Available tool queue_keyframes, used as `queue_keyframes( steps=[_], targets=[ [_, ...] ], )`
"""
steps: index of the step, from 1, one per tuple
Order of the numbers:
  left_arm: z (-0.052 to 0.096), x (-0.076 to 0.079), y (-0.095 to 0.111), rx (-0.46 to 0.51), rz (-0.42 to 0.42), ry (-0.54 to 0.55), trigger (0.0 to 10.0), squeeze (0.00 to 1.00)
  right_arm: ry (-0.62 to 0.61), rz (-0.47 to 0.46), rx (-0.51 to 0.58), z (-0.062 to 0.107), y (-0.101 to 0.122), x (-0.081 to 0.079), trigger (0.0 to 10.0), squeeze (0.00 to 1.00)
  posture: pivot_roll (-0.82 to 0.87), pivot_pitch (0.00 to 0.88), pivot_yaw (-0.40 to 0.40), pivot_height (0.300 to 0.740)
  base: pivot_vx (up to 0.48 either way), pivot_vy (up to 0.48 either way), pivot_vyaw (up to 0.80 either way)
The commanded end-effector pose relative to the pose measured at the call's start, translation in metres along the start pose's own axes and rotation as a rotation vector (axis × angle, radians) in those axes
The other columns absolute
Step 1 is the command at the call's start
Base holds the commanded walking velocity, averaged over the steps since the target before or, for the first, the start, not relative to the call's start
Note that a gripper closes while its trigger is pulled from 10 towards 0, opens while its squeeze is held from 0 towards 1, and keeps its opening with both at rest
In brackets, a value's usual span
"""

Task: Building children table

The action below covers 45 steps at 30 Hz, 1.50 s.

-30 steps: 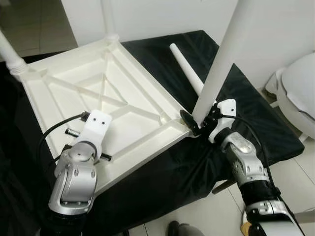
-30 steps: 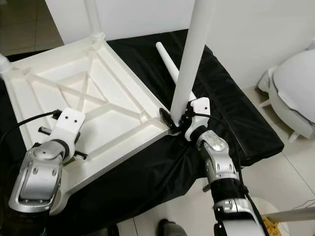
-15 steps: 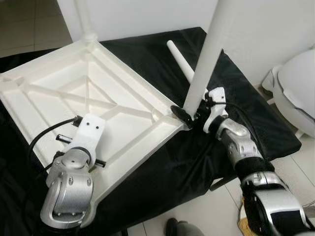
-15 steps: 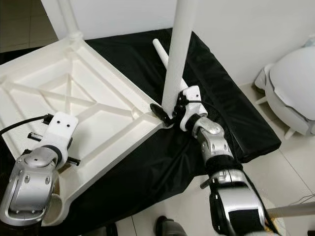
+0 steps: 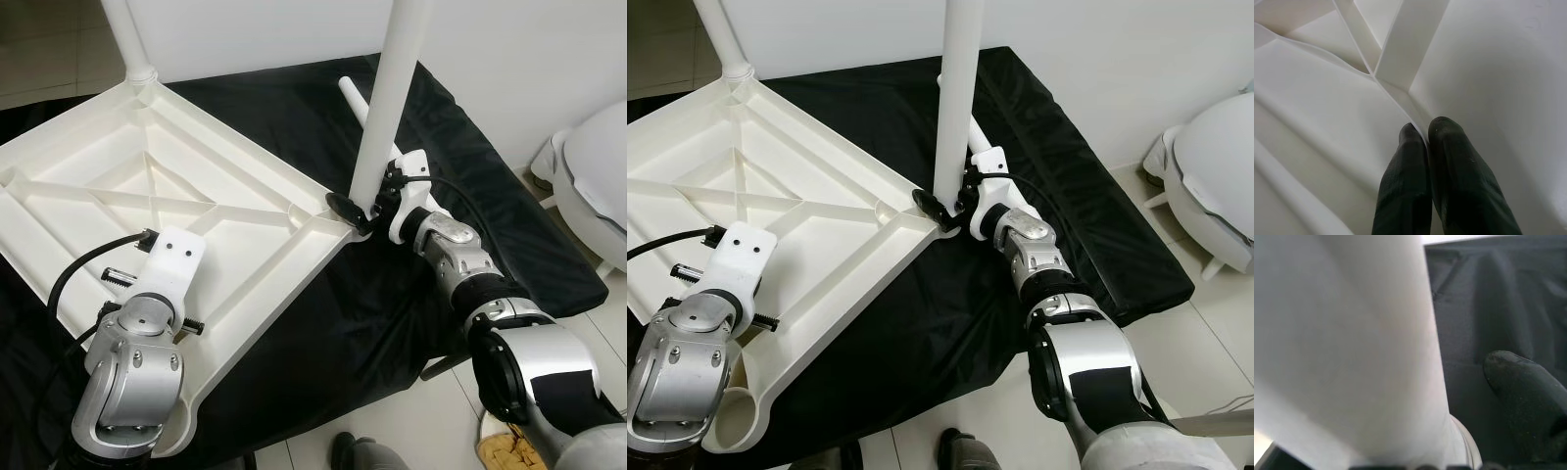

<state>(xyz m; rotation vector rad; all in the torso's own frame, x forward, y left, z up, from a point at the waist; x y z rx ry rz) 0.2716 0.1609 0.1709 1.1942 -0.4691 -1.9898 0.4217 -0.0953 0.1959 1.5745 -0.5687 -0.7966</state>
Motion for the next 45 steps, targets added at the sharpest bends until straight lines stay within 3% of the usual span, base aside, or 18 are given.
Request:
queue_keyframes(
  steps=[1,10,11,13,14,17,18,21,24,25,32,33,39,45],
  targets=[
    [0.008,0.045,0.018,0.11,-0.092,-0.235,0.0,0.0,0.022,0.038,0.063,-0.019,0.025,-0.017,10.0,0.0,0.12,0.176,0.018,0.74,0.0,0.0,0.0],
    [-0.001,0.047,0.031,0.144,-0.086,-0.22,0.0,0.0,-0.068,0.031,0.132,-0.021,0.042,-0.01,10.0,0.0,0.11,0.175,0.0,0.74,0.0,0.0,0.0],
    [-0.005,0.05,0.035,0.153,-0.071,-0.23,3.0,0.0,-0.106,0.042,0.153,-0.019,0.045,-0.005,10.0,0.0,0.1,0.178,-0.002,0.74,0.0,0.0,0.0],
    [-0.009,0.054,0.039,0.162,-0.051,-0.243,3.0,0.0,-0.147,0.054,0.174,-0.016,0.047,0.0,10.0,0.0,0.1,0.178,-0.002,0.74,0.0,0.0,0.0],
    [-0.01,0.056,0.041,0.167,-0.061,-0.248,4.2,0.0,-0.169,0.054,0.184,-0.012,0.046,0.004,10.0,0.0,0.09,0.184,0.004,0.74,0.0,0.0,0.0],
    [-0.011,0.058,0.042,0.17,-0.071,-0.251,4.2,0.0,-0.181,0.053,0.19,-0.01,0.044,0.007,10.0,0.0,0.08,0.185,0.006,0.74,0.0,0.0,0.0],
    [-0.012,0.06,0.045,0.178,-0.08,-0.262,10.0,0.0,-0.22,0.064,0.201,-0.005,0.042,0.013,10.0,0.0,0.06,0.194,0.019,0.74,0.0,0.0,0.0],
    [-0.012,0.067,0.055,0.218,-0.069,-0.303,10.0,0.0,-0.29,0.055,0.239,0.011,0.031,0.027,10.0,0.0,0.04,0.205,0.038,0.74,0.0,0.0,0.0],
    [-0.011,0.069,0.058,0.237,-0.055,-0.322,10.0,0.0,-0.3,0.064,0.257,0.018,0.025,0.028,10.0,0.0,0.03,0.213,0.05,0.74,0.0,0.0,0.0],
    [-0.011,0.07,0.061,0.258,-0.053,-0.339,10.0,1.0,-0.296,0.057,0.266,0.022,0.019,0.028,10.0,0.0,0.02,0.216,0.058,0.74,0.0,0.0,0.0],
    [-0.011,0.071,0.075,0.329,-0.087,-0.353,10.0,1.0,-0.273,0.068,0.339,0.041,0.006,0.022,10.0,0.0,0.02,0.214,0.071,0.74,0.0,0.0,0.0],
    [-0.011,0.07,0.08,0.346,-0.091,-0.342,10.0,0.0,-0.264,0.066,0.366,0.045,0.006,0.018,10.0,0.0,0.02,0.212,0.071,0.74,0.0,0.0,0.0],
    [-0.006,0.06,0.102,0.436,-0.047,-0.301,10.0,0.0,-0.215,0.062,0.444,0.061,0.001,-0.004,10.0,0.0,0.02,0.209,0.071,0.74,0.0,0.0,0.0],
    [-0.006,0.055,0.106,0.446,-0.038,-0.275,10.0,0.0,-0.197,0.022,0.456,0.067,-0.007,-0.021,10.0,0.0,0.02,0.207,0.075,0.74,0.0,0.0,0.0]
  ],
)
Point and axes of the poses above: a point about 5 cm out from each wrist's last joint towards the gripper, its own z axis pointing back from the gripper into the wrist, its own y axis along the axis of the wrist's last joint, x = y × z, the point moved 3 cm from there along -z, pointing out of the wrist towards the gripper, and after that the axes turned 14 degrees about -z, right-handed, at the moved point
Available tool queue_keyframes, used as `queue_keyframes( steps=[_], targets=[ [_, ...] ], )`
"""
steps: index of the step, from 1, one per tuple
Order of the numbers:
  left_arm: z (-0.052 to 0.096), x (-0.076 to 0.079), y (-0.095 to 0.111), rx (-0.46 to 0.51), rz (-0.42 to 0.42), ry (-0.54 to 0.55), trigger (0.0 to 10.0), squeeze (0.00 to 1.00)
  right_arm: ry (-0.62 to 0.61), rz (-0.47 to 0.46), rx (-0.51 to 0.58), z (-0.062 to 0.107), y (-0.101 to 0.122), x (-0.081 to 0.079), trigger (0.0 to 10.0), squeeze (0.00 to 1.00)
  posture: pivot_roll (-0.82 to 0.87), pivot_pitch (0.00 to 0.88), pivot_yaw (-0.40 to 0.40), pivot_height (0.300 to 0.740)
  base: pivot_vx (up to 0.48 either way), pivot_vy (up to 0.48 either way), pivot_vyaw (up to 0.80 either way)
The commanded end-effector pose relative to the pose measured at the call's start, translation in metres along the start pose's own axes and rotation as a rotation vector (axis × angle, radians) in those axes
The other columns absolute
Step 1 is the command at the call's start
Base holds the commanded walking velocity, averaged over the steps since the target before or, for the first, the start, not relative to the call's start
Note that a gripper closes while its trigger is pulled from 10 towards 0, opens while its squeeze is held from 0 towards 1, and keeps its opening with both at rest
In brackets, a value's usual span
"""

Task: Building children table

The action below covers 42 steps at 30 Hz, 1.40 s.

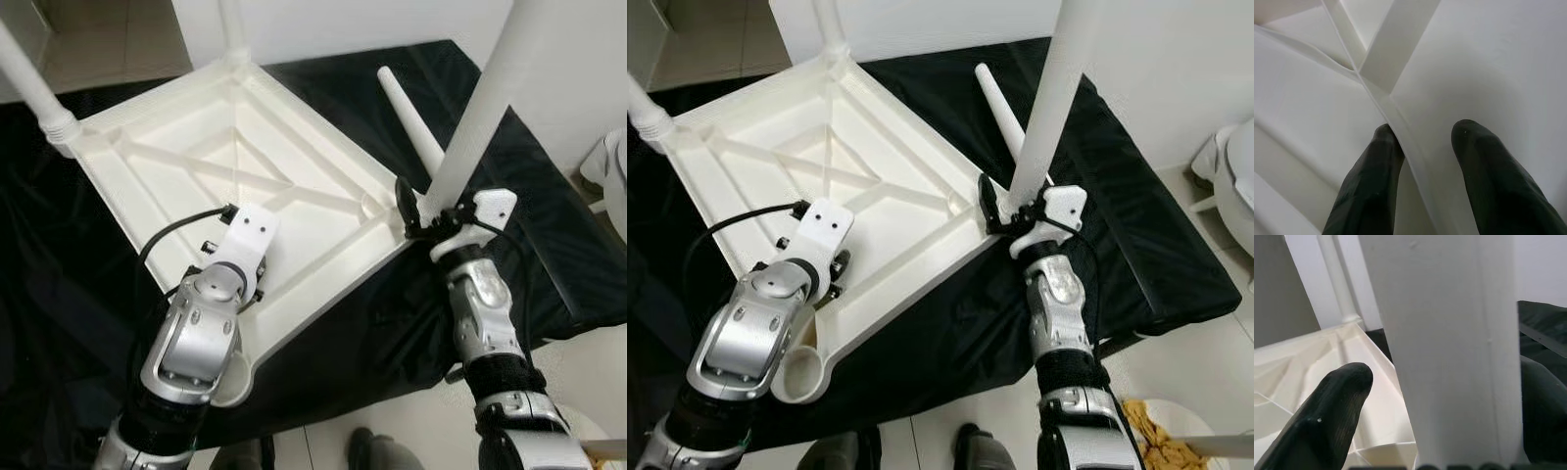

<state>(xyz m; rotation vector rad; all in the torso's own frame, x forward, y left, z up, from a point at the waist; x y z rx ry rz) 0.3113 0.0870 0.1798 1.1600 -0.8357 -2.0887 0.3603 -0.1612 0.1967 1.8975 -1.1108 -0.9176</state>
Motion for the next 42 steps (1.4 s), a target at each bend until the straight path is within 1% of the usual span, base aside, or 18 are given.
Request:
queue_keyframes(
  steps=[1,4,7,8,12,17,20,23,26,29,30,33,34,35,36,37,40,42],
  targets=[
    [0.006,0.018,0.039,0.19,-0.05,-0.099,10.0,0.0,0.114,-0.051,-0.062,-0.003,-0.018,-0.036,10.0,0.0,0.02,0.207,0.075,0.74,0.0,0.0,0.0],
    [0.007,0.011,0.044,0.183,-0.033,-0.07,10.0,0.0,0.146,-0.076,-0.074,0.001,-0.018,-0.043,10.0,0.0,0.02,0.202,0.075,0.74,0.0,0.0,0.0],
    [0.007,0.004,0.048,0.177,-0.014,-0.035,10.0,0.0,0.16,-0.081,-0.076,0.0,-0.015,-0.044,10.0,0.0,0.01,0.2,0.074,0.74,0.0,0.0,0.0],
    [0.007,-0.001,0.052,0.179,0.03,-0.002,10.0,0.0,0.161,-0.074,-0.072,-0.002,-0.011,-0.043,10.0,0.0,0.01,0.197,0.072,0.74,0.0,0.0,0.0],
    [0.007,-0.012,0.058,0.189,0.089,0.062,10.0,0.0,0.164,-0.068,-0.069,-0.005,-0.007,-0.041,10.0,0.0,0.02,0.197,0.066,0.74,0.0,0.0,0.0],
    [0.008,-0.021,0.065,0.225,0.115,0.114,10.0,0.0,0.17,-0.07,-0.064,-0.009,-0.004,-0.043,10.0,0.0,0.02,0.193,0.059,0.74,0.0,0.0,0.0],
    [0.01,-0.029,0.076,0.276,0.136,0.162,10.0,0.0,0.175,-0.077,-0.071,-0.01,-0.003,-0.046,10.0,0.0,0.02,0.186,0.05,0.74,0.0,0.0,0.0],
    [0.011,-0.03,0.082,0.308,0.14,0.163,10.0,0.0,0.179,-0.082,-0.079,-0.01,-0.004,-0.047,10.0,0.0,0.02,0.183,0.048,0.74,0.0,0.0,0.0],
    [0.008,-0.022,0.089,0.363,0.129,0.115,10.0,0.0,0.178,-0.081,-0.098,-0.006,-0.006,-0.047,10.0,0.0,0.02,0.179,0.044,0.74,0.0,0.0,0.0],
    [0.007,-0.02,0.09,0.377,0.122,0.108,10.0,0.0,0.176,-0.08,-0.103,-0.005,-0.006,-0.047,10.0,0.0,0.02,0.179,0.044,0.74,0.0,0.0,0.0],
    [0.006,-0.018,0.096,0.437,0.123,0.09,10.0,0.0,0.145,-0.084,-0.113,-0.002,-0.008,-0.042,10.0,0.0,0.01,0.172,0.039,0.74,0.0,0.0,0.0],
    [0.005,-0.017,0.099,0.455,0.124,0.081,10.0,0.0,0.133,-0.091,-0.117,0.0,-0.009,-0.039,10.0,0.0,0.01,0.172,0.039,0.74,0.0,0.0,0.0],
    [0.005,-0.016,0.102,0.478,0.116,0.078,10.0,0.0,0.112,-0.083,-0.121,0.0,-0.011,-0.033,10.0,0.0,0.0,0.169,0.04,0.74,0.0,0.0,0.0],
    [0.005,-0.016,0.102,0.478,0.116,0.078,10.0,0.0,0.112,-0.083,-0.121,0.0,-0.011,-0.033,10.0,0.0,0.0,0.169,0.04,0.74,0.0,0.0,0.0],
    [0.003,-0.015,0.105,0.493,0.103,0.075,10.0,0.0,0.079,-0.058,-0.117,-0.004,-0.009,-0.021,10.0,0.0,-0.01,0.168,0.036,0.74,0.0,0.0,0.0],
    [0.003,-0.015,0.105,0.493,0.103,0.075,10.0,0.0,0.079,-0.058,-0.117,-0.004,-0.009,-0.021,10.0,0.0,-0.01,0.168,0.036,0.74,0.0,0.0,0.0],
    [-0.001,-0.011,0.111,0.528,0.047,0.078,10.0,0.0,-0.012,0.006,-0.084,-0.016,0.004,0.007,10.0,0.0,-0.02,0.165,0.031,0.74,0.0,0.0,0.0],
    [-0.002,-0.01,0.112,0.532,0.039,0.08,10.0,0.0,-0.024,0.014,-0.079,-0.017,0.006,0.01,10.0,0.0,-0.02,0.165,0.031,0.74,0.0,0.0,0.0]
  ],
)
Point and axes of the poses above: a point about 5 cm out from each wrist's last joint towards the gripper, its own z axis pointing back from the gripper into the wrist, its own y axis along the axis of the wrist's last joint, x = y × z, the point moved 3 cm from there along -z, pointing out of the wrist towards the gripper, and after that the axes turned 14 degrees about -z, right-handed, at the moved point
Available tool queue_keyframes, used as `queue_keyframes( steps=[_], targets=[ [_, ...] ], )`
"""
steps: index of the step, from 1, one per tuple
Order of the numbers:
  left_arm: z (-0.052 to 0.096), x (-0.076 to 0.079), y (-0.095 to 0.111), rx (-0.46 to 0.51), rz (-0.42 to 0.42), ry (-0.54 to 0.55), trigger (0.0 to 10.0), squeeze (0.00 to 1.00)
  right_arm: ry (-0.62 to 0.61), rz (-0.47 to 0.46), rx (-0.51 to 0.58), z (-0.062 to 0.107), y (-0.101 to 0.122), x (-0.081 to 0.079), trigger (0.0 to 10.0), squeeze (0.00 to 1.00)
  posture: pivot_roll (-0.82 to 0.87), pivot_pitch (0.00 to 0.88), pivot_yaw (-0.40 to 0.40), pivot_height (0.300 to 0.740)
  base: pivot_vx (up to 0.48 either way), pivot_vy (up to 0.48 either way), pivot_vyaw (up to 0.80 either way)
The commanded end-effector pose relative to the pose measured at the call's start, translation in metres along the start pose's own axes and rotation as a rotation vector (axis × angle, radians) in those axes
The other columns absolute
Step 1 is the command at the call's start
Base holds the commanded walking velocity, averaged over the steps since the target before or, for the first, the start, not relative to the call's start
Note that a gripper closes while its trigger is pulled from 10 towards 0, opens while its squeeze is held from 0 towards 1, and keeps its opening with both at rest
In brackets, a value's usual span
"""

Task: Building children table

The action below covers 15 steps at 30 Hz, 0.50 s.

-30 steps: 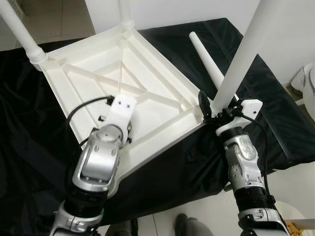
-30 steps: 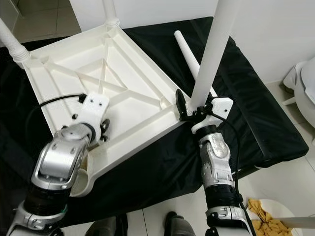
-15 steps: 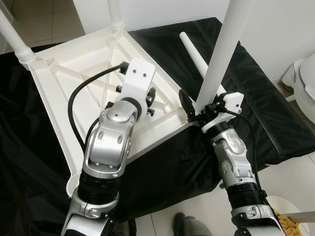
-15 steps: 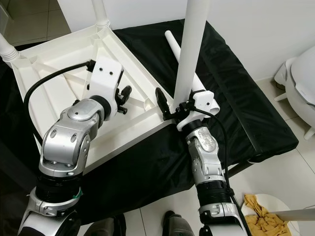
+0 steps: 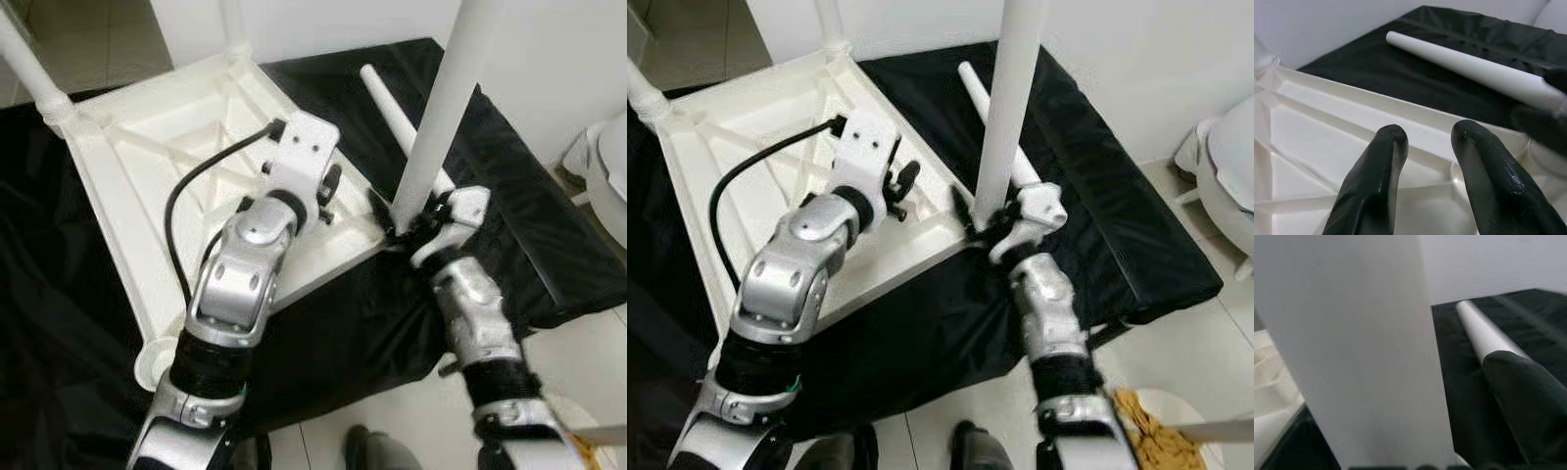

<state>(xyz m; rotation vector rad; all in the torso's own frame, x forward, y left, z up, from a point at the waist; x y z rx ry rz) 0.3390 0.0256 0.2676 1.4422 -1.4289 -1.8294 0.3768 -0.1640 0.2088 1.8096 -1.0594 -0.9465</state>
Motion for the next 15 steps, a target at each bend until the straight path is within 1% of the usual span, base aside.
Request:
queue_keyframes(
  steps=[1,3,4,5,7,9,11,12,13,15],
  targets=[
    [-0.003,0.001,0.004,0.026,-0.043,0.015,10.0,0.0,-0.062,0.004,0.032,0.001,0.005,0.011,10.0,0.0,-0.02,0.16,0.019,0.74,0.0,0.0,0.0],
    [-0.007,0.002,0.006,0.065,-0.077,0.024,10.0,0.0,-0.122,0.018,0.052,0.002,0.009,0.02,10.0,0.0,-0.02,0.157,0.017,0.74,0.0,0.0,0.0],
    [-0.007,0.002,0.006,0.065,-0.077,0.024,10.0,0.0,-0.122,0.018,0.052,0.002,0.009,0.02,10.0,0.0,-0.02,0.157,0.017,0.74,0.0,0.0,0.0],
    [-0.009,0.001,0.007,0.074,-0.071,0.033,10.0,0.0,-0.148,0.029,0.058,0.005,0.009,0.023,10.0,0.0,-0.02,0.154,0.015,0.74,0.0,0.0,0.0],
    [-0.013,-0.003,0.006,0.072,-0.064,0.055,10.0,0.0,-0.169,0.028,0.062,0.009,0.007,0.023,10.0,0.0,-0.02,0.15,0.013,0.74,0.0,0.0,0.0],
    [-0.013,-0.003,0.006,0.072,-0.064,0.055,10.0,0.0,-0.169,0.028,0.062,0.009,0.007,0.023,10.0,0.0,-0.02,0.15,0.013,0.74,0.0,0.0,0.0],
    [-0.018,-0.011,0.004,0.069,-0.063,0.089,10.0,0.0,-0.211,0.026,0.081,0.014,0.008,0.027,10.0,0.0,-0.03,0.144,0.016,0.74,0.0,0.0,0.0],
    [-0.021,-0.018,0.004,0.067,-0.064,0.117,10.0,0.0,-0.271,0.044,0.105,0.018,0.011,0.034,10.0,0.0,-0.04,0.142,0.019,0.74,0.0,0.0,0.0],
    [-0.022,-0.021,0.004,0.072,-0.068,0.126,10.0,0.0,-0.302,0.054,0.118,0.02,0.013,0.039,10.0,0.0,-0.04,0.141,0.02,0.74,0.0,0.0,0.0],
    [-0.023,-0.022,0.004,0.076,-0.072,0.129,10.0,0.0,-0.318,0.06,0.126,0.021,0.013,0.041,10.0,0.0,-0.04,0.141,0.02,0.74,0.0,0.0,0.0]
  ],
)
Point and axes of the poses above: a point about 5 cm out from each wrist's last joint towards the gripper, its own z axis pointing back from the gripper into the wrist, its own y axis along the axis of the wrist's last joint, x = y × z, the point moved 3 cm from there along -z, pointing out of the wrist towards the gripper, and after that the axes turned 14 degrees about -z, right-handed, at the moved point
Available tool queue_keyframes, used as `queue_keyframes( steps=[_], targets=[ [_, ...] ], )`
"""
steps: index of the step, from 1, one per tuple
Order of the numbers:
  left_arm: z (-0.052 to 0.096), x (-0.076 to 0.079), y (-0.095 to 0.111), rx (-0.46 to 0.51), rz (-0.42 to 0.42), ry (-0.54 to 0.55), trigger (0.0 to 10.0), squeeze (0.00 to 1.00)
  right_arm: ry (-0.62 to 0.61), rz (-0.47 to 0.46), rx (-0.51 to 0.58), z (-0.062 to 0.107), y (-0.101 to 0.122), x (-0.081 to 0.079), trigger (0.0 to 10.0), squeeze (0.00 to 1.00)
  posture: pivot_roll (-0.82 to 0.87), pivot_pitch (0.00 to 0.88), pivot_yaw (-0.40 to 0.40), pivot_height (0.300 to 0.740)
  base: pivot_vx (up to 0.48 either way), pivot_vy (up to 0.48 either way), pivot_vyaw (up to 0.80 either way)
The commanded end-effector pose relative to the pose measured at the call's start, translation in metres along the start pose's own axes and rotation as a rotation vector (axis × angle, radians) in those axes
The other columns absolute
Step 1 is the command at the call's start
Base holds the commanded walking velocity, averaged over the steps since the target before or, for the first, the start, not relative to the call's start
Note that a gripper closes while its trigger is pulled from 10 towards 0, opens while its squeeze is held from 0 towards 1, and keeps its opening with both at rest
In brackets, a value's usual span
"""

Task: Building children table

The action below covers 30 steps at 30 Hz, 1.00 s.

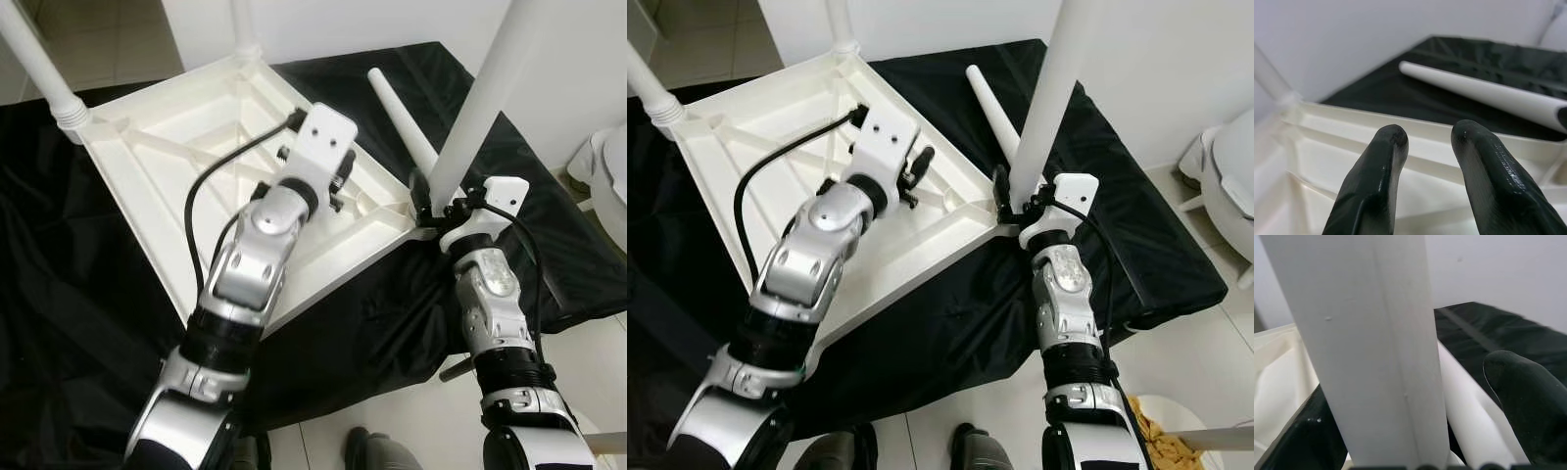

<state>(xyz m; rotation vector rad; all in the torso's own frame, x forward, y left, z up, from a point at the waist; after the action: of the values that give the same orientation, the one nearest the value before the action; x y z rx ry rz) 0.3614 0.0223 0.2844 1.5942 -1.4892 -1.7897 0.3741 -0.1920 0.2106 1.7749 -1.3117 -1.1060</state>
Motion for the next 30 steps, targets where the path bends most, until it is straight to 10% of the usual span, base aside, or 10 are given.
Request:
queue_keyframes(
  steps=[1,17,30],
  targets=[
    [-0.001,-0.01,-0.007,-0.031,-0.009,0.097,10.0,0.0,-0.115,0.01,0.031,0.009,0.003,0.024,10.0,0.0,-0.04,0.138,0.022,0.74,0.0,0.0,0.0],
    [-0.007,-0.063,-0.04,-0.104,-0.177,0.141,10.0,0.0,0.206,-0.105,-0.045,0.053,0.005,-0.038,10.0,0.0,-0.05,0.154,0.045,0.74,0.0,0.0,0.0],
    [0.0,-0.08,-0.065,-0.208,-0.28,0.062,10.0,0.0,0.344,-0.197,-0.115,0.07,0.023,-0.052,10.0,0.0,-0.06,0.177,0.069,0.74,0.0,0.0,0.0]
  ],
)
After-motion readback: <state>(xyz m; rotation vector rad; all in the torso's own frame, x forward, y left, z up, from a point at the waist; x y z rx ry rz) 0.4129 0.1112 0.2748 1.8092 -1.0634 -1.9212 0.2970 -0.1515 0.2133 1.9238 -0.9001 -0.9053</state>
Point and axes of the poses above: a point about 5 cm out from each wrist's last joint towards the gripper, its own z axis pointing back from the gripper into the wrist, its own y axis along the axis of the wrist's last joint, x = y × z, the point moved 3 cm from there along -z, pointing out of the wrist towards the gripper, and after that the axes turned 14 degrees about -z, right-handed, at the moved point
